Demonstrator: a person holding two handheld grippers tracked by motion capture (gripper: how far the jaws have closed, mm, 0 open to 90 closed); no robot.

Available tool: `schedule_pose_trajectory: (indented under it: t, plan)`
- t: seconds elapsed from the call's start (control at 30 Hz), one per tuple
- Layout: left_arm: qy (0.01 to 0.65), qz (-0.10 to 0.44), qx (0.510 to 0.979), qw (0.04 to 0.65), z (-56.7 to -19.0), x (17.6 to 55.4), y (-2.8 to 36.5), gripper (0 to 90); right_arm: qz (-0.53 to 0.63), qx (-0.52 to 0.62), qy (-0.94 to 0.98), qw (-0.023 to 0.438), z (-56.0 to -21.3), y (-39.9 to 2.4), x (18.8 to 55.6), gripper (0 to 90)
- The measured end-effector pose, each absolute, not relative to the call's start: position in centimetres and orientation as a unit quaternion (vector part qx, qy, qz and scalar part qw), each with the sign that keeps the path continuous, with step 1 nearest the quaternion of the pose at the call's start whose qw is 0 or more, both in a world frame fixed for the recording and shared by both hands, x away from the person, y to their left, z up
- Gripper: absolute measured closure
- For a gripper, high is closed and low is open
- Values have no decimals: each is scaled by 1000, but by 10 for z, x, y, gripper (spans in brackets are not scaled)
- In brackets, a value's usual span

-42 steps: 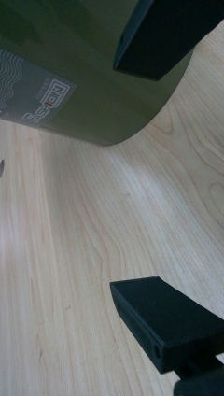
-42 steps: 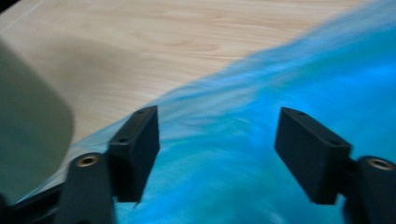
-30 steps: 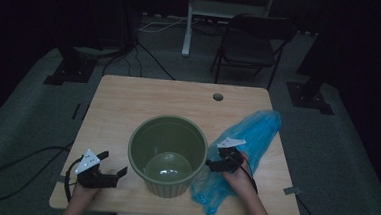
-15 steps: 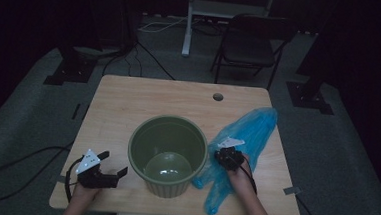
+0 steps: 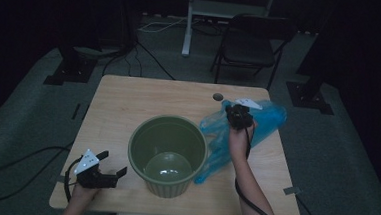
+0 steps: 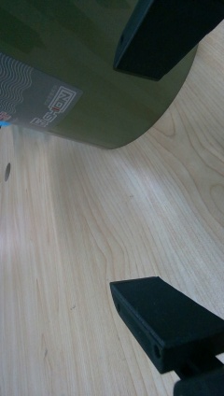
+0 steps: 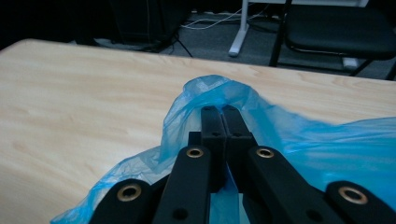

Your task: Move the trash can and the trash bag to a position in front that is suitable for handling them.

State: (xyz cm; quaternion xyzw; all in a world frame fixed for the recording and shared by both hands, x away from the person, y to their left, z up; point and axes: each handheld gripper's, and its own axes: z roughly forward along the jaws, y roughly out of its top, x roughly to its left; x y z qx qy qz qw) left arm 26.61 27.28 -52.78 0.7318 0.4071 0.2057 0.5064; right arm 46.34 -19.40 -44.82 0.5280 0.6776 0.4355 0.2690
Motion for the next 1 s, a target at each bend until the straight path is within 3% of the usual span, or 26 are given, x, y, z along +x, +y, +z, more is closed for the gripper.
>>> schedule_pose_trajectory:
  t: [0.1,0.17,0.2,0.27,0.4,0.7,1.0]
  plan:
    - [408,205,731,507,-528,265,274,2,431,531,685,250,-451,-185,471,883]
    - [409,206,729,509,-528,265,274,2,431,527,698,224,-459,-180,471,678]
    - [410,206,728,509,-528,265,275,2,426,523,708,212,-463,-177,470,616]
    - [409,206,729,509,-527,265,276,2,419,517,718,205,-470,-178,464,523]
    - [409,206,730,507,-527,265,275,1,420,510,727,185,-473,-194,438,433]
    - [407,201,733,507,-528,267,271,2,386,476,778,140,-504,-216,364,272]
    - [408,203,730,509,-527,267,273,2,314,432,831,155,-536,-193,355,270]
